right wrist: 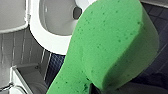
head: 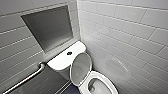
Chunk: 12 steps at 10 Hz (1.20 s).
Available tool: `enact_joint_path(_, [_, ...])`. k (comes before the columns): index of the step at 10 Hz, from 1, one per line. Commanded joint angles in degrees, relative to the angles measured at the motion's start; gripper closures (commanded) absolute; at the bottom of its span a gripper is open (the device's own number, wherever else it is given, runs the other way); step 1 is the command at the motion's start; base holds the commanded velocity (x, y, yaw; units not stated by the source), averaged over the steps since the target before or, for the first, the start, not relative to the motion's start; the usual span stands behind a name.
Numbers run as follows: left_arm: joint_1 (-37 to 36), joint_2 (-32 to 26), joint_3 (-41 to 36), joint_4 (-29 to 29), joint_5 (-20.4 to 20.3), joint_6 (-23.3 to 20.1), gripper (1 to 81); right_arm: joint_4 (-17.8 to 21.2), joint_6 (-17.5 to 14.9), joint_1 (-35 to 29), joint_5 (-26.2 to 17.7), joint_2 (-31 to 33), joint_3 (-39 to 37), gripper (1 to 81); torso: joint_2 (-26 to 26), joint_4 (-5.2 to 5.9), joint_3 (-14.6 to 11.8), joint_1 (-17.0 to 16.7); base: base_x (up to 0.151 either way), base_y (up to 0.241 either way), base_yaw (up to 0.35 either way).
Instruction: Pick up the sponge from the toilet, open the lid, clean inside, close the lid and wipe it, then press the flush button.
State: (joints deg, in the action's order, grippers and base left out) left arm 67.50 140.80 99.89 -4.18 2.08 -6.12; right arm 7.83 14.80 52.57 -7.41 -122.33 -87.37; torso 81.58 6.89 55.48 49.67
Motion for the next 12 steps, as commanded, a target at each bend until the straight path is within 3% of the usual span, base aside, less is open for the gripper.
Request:
enact_joint_path(1, [-10.0, -5.2, -6.0, -9.5, 7.0, 0.9, 1.0, -0.2, -0.6, 8.6, 6.3, 4.8, 4.4, 81.1, 0.0, 0.00, 0.0, 0.0, 0.000, 0.000, 0.000])
enact_joint_path(3, [-15.4, -5.6, -6.9, -19.8, 6.4, 3.0, 1.0, 0.0, -0.7, 19.1, 15.6, 3.0, -1.3, 81.1, 0.0, 0.00, 0.0, 0.0, 0.000, 0.000, 0.000])
enact_joint_path(6, [-23.1, -7.2, -6.9, -32.1, 4.5, 6.4, 1.0, -0.2, -0.7, 29.0, 23.2, -0.2, -8.9, 81.1, 0.0, 0.00, 0.0, 0.0, 0.000, 0.000, 0.000])
enact_joint_path(12, [-34.3, -12.0, -8.5, -39.5, 2.0, 12.1, 1.0, -8.0, -0.6, 39.7, 29.4, -4.4, -11.7, 81.1, 0.0, 0.00, 0.0, 0.0, 0.000, 0.000, 0.000])
